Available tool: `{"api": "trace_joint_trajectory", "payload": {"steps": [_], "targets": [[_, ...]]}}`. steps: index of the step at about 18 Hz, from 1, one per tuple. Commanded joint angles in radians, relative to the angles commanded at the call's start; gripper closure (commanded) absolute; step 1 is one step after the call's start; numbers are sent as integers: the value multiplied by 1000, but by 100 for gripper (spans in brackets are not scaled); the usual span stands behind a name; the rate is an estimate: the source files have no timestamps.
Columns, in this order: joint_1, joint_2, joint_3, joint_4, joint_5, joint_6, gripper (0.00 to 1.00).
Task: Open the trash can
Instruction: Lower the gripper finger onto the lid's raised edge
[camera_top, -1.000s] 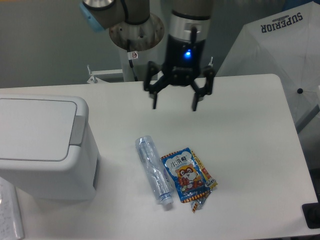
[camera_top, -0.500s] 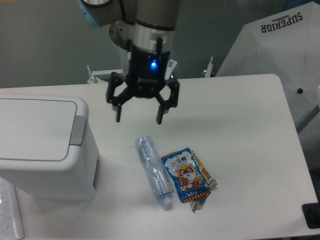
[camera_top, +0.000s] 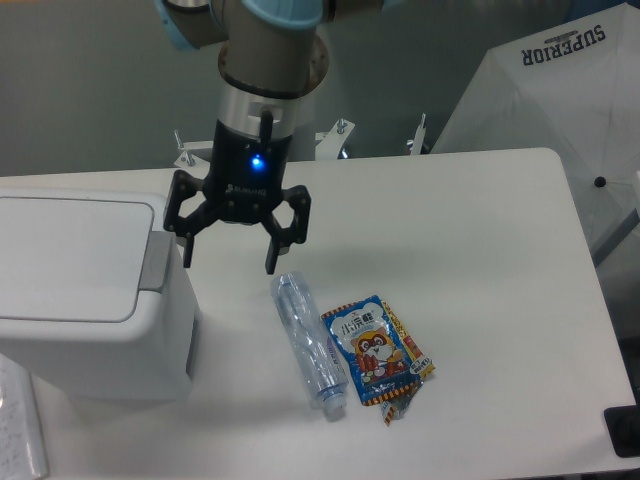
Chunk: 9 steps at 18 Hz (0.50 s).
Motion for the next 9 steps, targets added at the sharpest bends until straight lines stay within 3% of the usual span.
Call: {"api": "trace_joint_trajectory", "payload": {"steps": [9], "targets": [[-21, -5, -23, 2, 0, -11, 0]]}}
